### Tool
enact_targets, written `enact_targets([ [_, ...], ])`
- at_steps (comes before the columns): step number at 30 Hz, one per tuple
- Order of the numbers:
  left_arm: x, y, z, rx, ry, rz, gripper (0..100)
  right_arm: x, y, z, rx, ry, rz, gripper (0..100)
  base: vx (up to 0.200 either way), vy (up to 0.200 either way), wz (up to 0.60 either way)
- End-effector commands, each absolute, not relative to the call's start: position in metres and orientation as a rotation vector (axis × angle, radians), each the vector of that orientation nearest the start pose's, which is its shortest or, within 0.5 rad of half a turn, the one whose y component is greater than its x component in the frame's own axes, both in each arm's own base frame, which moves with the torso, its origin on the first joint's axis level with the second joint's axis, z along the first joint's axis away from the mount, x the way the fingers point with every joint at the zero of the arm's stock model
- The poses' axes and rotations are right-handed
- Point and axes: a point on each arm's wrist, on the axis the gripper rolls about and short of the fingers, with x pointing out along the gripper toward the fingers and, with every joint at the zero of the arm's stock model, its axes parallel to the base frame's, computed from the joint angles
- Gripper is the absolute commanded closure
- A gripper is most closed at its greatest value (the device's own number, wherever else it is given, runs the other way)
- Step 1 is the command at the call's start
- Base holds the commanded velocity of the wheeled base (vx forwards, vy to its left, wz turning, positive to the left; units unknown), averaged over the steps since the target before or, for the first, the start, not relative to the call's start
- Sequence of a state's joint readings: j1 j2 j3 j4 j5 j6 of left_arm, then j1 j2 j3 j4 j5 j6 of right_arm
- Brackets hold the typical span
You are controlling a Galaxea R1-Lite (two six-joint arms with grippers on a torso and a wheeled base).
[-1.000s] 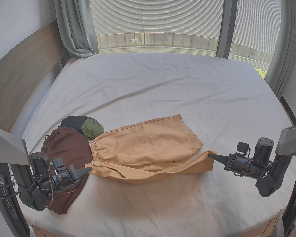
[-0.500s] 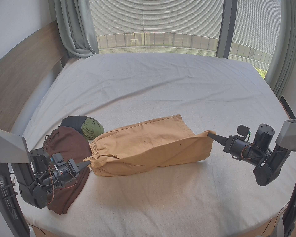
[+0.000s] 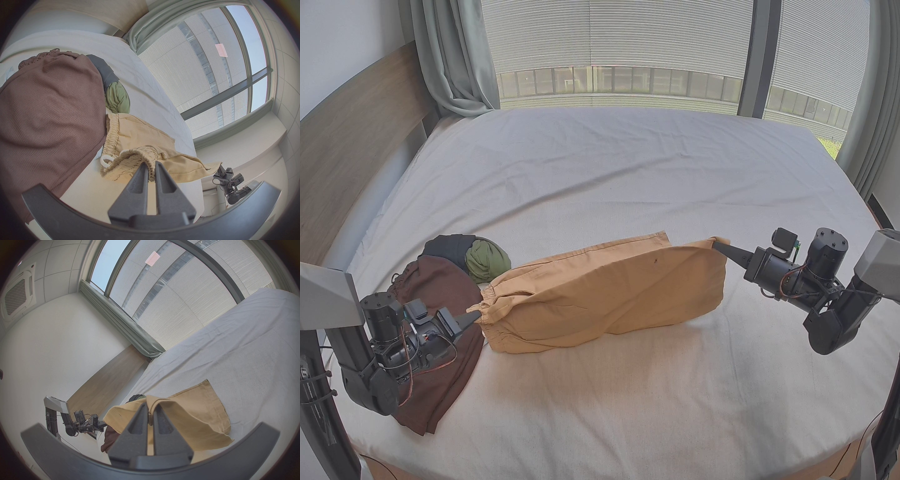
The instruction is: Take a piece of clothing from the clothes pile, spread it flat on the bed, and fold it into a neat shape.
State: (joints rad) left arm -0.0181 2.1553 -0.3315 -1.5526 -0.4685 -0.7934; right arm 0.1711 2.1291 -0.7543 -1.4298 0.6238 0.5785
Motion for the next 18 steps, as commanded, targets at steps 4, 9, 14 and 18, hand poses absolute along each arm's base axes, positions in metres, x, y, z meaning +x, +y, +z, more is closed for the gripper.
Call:
enact_targets([
  [4,0.297,-0.018,0.036,-0.851,0.427,-0.340,100,0.372,0.080,0.110,0.533,0.173,0.794,100,0.000,0.000,0.00],
  [9,0.304,-0.018,0.036,-0.865,0.401,-0.313,100,0.380,0.083,0.112,0.533,0.176,0.798,100,0.000,0.000,0.00],
  [14,0.305,-0.023,0.035,-0.867,0.404,-0.313,100,0.385,0.087,0.117,0.534,0.182,0.803,100,0.000,0.000,0.00],
  [18,0.306,-0.024,0.036,-0.866,0.403,-0.317,100,0.392,0.088,0.118,0.534,0.182,0.803,100,0.000,0.000,0.00],
])
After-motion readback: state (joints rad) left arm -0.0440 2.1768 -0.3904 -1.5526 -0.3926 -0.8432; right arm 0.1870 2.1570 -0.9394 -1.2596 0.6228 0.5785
